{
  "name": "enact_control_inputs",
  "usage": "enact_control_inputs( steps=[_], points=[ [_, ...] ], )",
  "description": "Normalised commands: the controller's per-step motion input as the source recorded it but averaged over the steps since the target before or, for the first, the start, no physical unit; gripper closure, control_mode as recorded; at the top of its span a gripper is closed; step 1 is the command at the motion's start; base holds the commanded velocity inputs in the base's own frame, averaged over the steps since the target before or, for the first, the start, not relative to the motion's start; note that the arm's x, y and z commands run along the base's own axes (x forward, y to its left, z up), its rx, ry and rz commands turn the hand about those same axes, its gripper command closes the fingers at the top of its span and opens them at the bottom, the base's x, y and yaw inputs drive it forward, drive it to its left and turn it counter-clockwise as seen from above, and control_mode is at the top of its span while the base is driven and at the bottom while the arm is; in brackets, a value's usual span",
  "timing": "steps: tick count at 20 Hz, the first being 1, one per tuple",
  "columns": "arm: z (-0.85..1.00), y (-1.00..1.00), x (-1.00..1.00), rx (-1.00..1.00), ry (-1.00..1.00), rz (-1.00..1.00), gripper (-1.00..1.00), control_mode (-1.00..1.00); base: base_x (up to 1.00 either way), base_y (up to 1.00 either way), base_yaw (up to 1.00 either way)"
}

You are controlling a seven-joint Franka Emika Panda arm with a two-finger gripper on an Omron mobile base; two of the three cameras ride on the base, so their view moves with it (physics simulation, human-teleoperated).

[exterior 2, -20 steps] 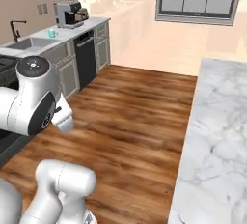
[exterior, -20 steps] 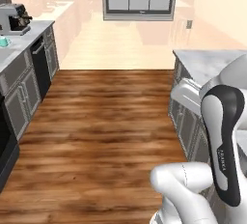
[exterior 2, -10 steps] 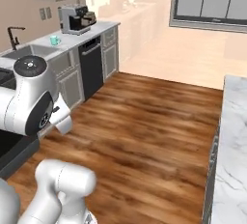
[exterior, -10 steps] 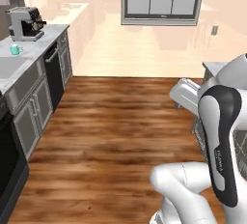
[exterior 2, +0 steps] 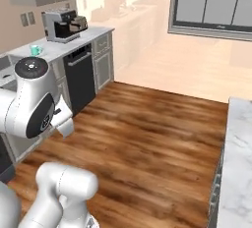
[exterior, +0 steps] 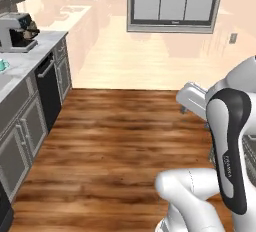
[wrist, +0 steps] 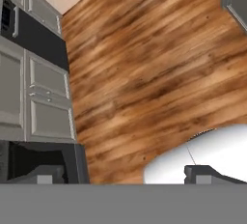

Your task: Move the mug from next to the sink to the open cabinet. Then, move the bowl with the apple to the fridge to clear the area for faucet cleaning.

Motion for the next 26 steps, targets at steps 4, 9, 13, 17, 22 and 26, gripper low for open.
enact_control_inputs(
  steps=[4,9,13,17,22,26],
  points=[
    [0.0,0.0,0.0,0.0,0.0,0.0,-1.0,1.0,1.0,-0.03,0.05],
    [0.0,0.0,0.0,0.0,0.0,0.0,-1.0,1.0,1.0,0.0,0.2],
    [0.0,0.0,0.0,0.0,0.0,0.0,-1.0,1.0,1.0,0.0,0.32],
    [0.0,0.0,0.0,0.0,0.0,0.0,-1.0,1.0,1.0,-0.01,0.41],
    [0.0,0.0,0.0,0.0,0.0,0.0,-1.0,1.0,1.0,-0.09,0.5],
    [0.0,0.0,0.0,0.0,0.0,0.0,-1.0,1.0,1.0,-0.11,0.51]
  ],
)
